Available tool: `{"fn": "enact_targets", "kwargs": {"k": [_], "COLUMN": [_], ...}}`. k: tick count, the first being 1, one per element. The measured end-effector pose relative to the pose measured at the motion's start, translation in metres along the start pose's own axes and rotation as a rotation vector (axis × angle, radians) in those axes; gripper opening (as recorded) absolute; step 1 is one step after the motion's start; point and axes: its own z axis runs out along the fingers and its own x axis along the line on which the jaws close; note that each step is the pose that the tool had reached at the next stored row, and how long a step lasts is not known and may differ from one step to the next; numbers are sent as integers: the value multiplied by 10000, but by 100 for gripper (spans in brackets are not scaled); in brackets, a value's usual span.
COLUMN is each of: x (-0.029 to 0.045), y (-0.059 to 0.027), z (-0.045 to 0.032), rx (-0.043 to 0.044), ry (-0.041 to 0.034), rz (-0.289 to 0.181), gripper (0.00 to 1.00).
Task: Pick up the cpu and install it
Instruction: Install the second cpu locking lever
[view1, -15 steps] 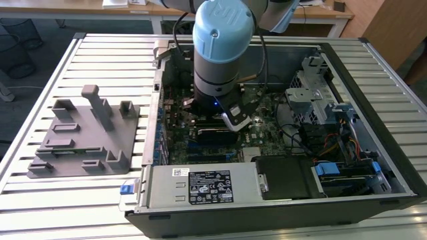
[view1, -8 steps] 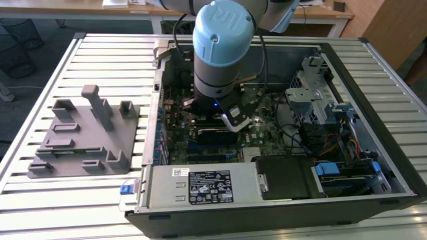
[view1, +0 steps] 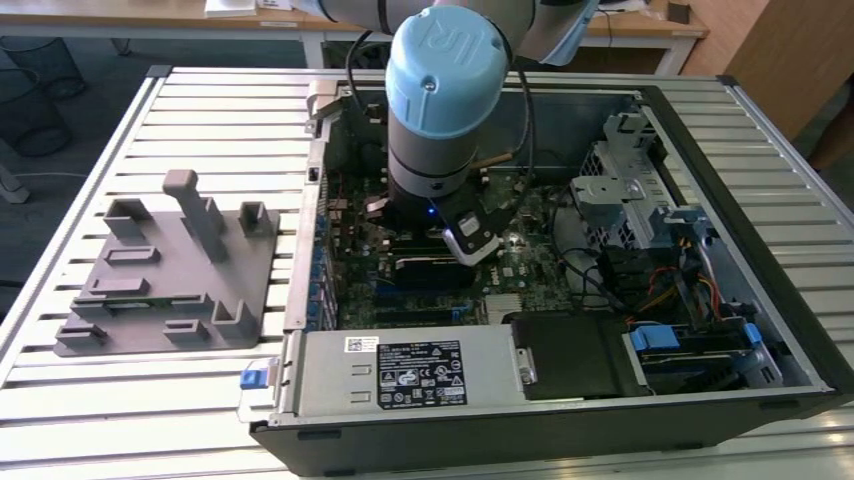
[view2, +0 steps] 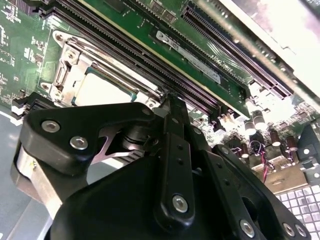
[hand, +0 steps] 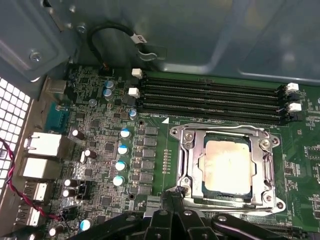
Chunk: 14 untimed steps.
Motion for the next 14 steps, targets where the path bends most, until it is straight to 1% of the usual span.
{"fn": "enact_targets", "kwargs": {"k": [8, 14], "x": [1, 11], "y": [-3, 3], "z": [16, 21], "rx": [-107, -113], "ry": [-8, -9], "rz": [-2, -2], "gripper": [11, 11]}}
